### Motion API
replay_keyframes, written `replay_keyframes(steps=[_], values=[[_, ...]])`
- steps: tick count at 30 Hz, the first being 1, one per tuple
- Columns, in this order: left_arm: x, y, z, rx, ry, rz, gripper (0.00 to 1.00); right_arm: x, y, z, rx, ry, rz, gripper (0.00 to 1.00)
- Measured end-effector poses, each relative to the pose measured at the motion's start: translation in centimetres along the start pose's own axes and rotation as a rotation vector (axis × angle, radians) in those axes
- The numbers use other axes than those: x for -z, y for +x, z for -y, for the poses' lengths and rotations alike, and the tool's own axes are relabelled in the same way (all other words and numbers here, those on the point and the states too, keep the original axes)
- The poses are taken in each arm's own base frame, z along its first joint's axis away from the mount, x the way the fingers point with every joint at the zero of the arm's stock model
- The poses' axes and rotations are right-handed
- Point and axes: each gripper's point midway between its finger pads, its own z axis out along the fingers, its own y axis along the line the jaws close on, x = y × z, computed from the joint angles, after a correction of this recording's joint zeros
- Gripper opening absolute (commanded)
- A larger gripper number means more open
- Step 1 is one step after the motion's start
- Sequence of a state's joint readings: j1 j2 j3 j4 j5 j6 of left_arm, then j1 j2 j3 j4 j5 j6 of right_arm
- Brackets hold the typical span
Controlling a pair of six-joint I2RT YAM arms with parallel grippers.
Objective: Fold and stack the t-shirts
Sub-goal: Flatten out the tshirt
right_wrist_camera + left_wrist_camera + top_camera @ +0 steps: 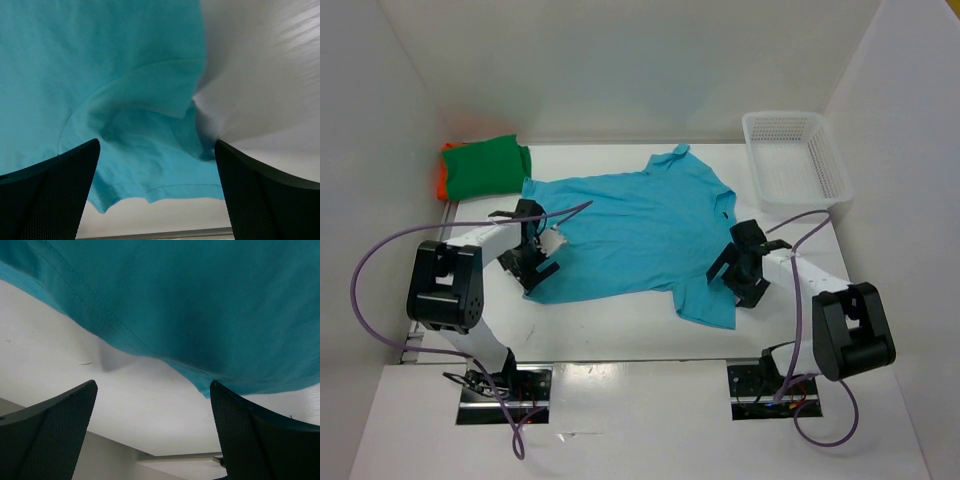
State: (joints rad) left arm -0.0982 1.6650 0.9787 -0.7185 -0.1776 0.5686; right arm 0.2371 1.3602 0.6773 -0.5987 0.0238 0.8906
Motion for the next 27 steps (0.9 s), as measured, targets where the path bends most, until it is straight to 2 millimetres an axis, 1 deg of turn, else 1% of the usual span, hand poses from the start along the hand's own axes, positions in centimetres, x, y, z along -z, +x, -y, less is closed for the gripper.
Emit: replay_keyframes(steps=[4, 6, 7, 8, 10, 11, 12, 13, 14, 15, 16, 19, 20, 22, 23, 25, 27], values=[[-0.5, 0.1, 0.2, 0.034, 0.037, 0.002, 0.94, 0.0, 0.8, -0.8, 0.000, -0.017, -0.022, 1.00], [-0.6, 0.1, 0.4, 0.049, 0.055, 0.002, 0.87, 0.0, 1.5, -1.3, 0.020, -0.027, -0.039, 1.00], [-0.7, 0.1, 0.5, 0.052, 0.067, 0.000, 0.75, 0.1, 2.0, -1.5, 0.032, -0.031, -0.047, 1.00], [-0.7, 0.1, 0.9, 0.056, 0.087, 0.001, 0.67, 0.1, 2.4, -1.7, 0.043, -0.035, -0.057, 1.00], [-0.8, 0.0, 1.6, 0.057, 0.128, 0.007, 0.52, 0.1, 3.1, -2.1, 0.057, -0.040, -0.083, 0.93], [-0.7, -0.1, 2.0, 0.058, 0.151, 0.013, 0.35, 0.1, 3.3, -2.2, 0.059, -0.038, -0.094, 0.86], [-0.7, -0.2, 2.6, 0.070, 0.176, 0.020, 0.25, 0.0, 3.4, -2.3, 0.062, -0.036, -0.103, 0.73], [-0.6, -0.3, 3.1, 0.075, 0.205, 0.029, 0.09, -0.1, 3.6, -2.4, 0.062, -0.037, -0.115, 0.28], [-0.5, -0.5, 3.6, 0.079, 0.229, 0.037, 0.00, -0.1, 3.8, -2.4, 0.069, -0.035, -0.128, 0.06], [-0.5, -0.5, 3.8, 0.084, 0.243, 0.040, 0.00, -0.4, 4.0, -2.3, 0.070, -0.032, -0.131, 0.00], [-0.5, -0.6, 3.9, 0.086, 0.252, 0.044, 0.00, -0.6, 4.4, -2.2, 0.064, -0.026, -0.154, 0.00], [-0.5, -0.7, 3.7, 0.133, 0.295, 0.069, 0.00, -0.5, 4.8, -2.4, 0.074, -0.036, -0.178, 0.00], [-0.4, -0.6, 3.5, 0.163, 0.313, 0.083, 0.00, -0.4, 4.8, -2.5, 0.082, -0.035, -0.179, 0.00], [-0.4, -0.2, 2.3, 0.224, 0.326, 0.113, 0.00, -0.1, 5.1, -2.7, 0.101, -0.037, -0.177, 0.00], [-0.3, 0.2, 1.4, 0.255, 0.321, 0.125, 0.00, 0.3, 5.4, -2.8, 0.106, -0.043, -0.181, 0.00], [0.3, 1.4, 0.2, 0.309, 0.306, 0.134, 0.00, 1.9, 5.9, -2.9, 0.114, -0.073, -0.182, 0.00], [1.6, 2.6, -0.3, 0.324, 0.288, 0.142, 0.00, 4.0, 6.2, -3.1, 0.113, -0.125, -0.178, 0.00]])
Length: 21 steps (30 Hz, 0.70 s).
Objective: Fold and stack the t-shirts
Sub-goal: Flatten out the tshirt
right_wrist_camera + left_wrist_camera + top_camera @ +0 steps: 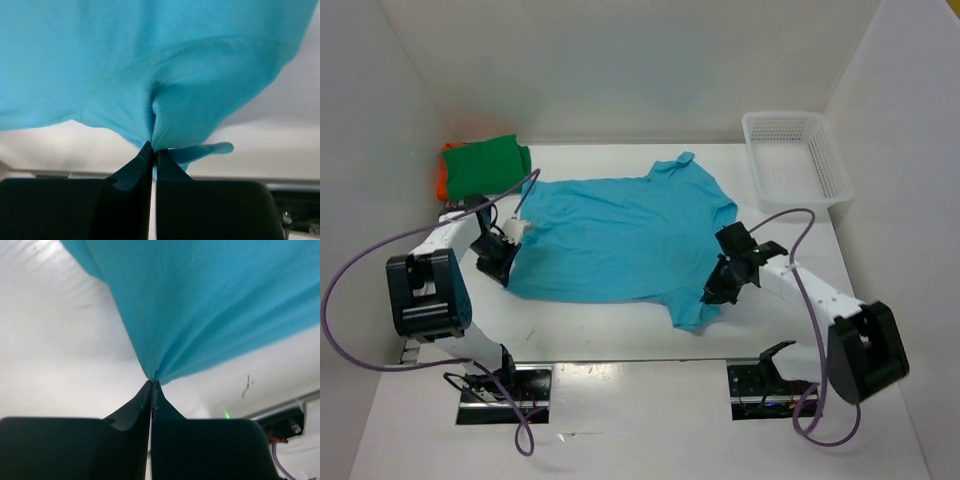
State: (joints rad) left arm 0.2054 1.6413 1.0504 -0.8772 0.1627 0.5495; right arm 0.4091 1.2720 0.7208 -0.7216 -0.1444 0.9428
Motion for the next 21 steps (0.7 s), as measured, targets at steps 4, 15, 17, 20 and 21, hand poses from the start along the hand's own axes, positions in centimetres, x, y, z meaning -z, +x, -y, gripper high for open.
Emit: replay_keyframes(steps=[4, 15, 17, 20, 21], values=[[3.2, 0.3, 0.7, -0.032, -0.026, 0.037, 0.00, 3.3, -0.4, -0.7, 0.029, -0.029, 0.035, 0.00], [22.1, -25.6, -9.5, -0.159, -0.278, 0.619, 0.00, 18.1, -32.1, -19.2, 0.139, -0.266, 0.628, 0.00], [27.9, -27.2, -8.3, -0.209, -0.363, 0.765, 0.00, 22.4, -32.2, -19.9, 0.160, -0.297, 0.719, 0.00], [33.0, -25.8, -4.2, -0.262, -0.380, 0.855, 0.00, 27.6, -29.9, -19.5, 0.189, -0.317, 0.815, 0.00], [33.2, -25.0, -3.4, -0.266, -0.366, 0.850, 0.00, 28.3, -28.6, -18.8, 0.192, -0.306, 0.823, 0.00]])
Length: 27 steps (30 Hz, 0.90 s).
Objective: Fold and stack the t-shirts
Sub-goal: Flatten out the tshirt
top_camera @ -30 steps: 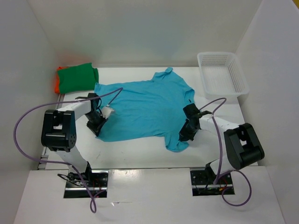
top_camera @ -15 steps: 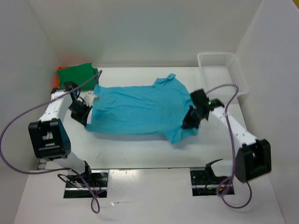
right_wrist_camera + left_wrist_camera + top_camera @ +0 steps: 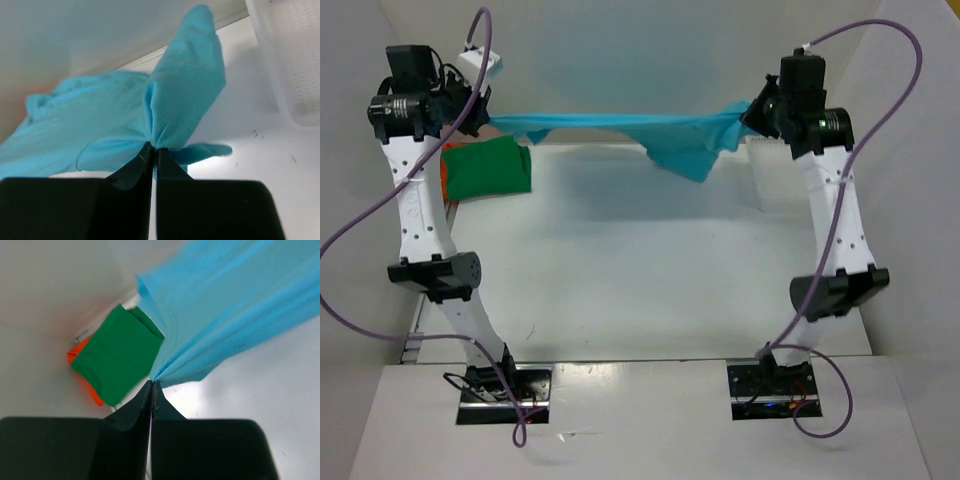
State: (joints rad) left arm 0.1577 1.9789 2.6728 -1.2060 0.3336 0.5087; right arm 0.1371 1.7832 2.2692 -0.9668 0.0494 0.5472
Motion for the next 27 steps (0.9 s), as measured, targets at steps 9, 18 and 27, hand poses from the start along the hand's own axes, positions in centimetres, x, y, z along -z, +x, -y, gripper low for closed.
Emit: replay_keyframes(steps=[9, 18, 27], values=[[-2.6, 17.8, 9.2, 0.126, 0.223, -0.411, 0.00, 4.5, 17.8, 7.8, 0.008, 0.140, -0.315, 0.00], [0.5, 34.5, 18.0, 0.153, 0.365, -0.825, 0.00, 9.2, 37.5, 15.5, -0.051, 0.302, -0.732, 0.00], [1.7, 36.8, 18.9, 0.139, 0.351, -0.886, 0.00, 8.2, 37.1, 14.5, -0.094, 0.282, -0.702, 0.00]])
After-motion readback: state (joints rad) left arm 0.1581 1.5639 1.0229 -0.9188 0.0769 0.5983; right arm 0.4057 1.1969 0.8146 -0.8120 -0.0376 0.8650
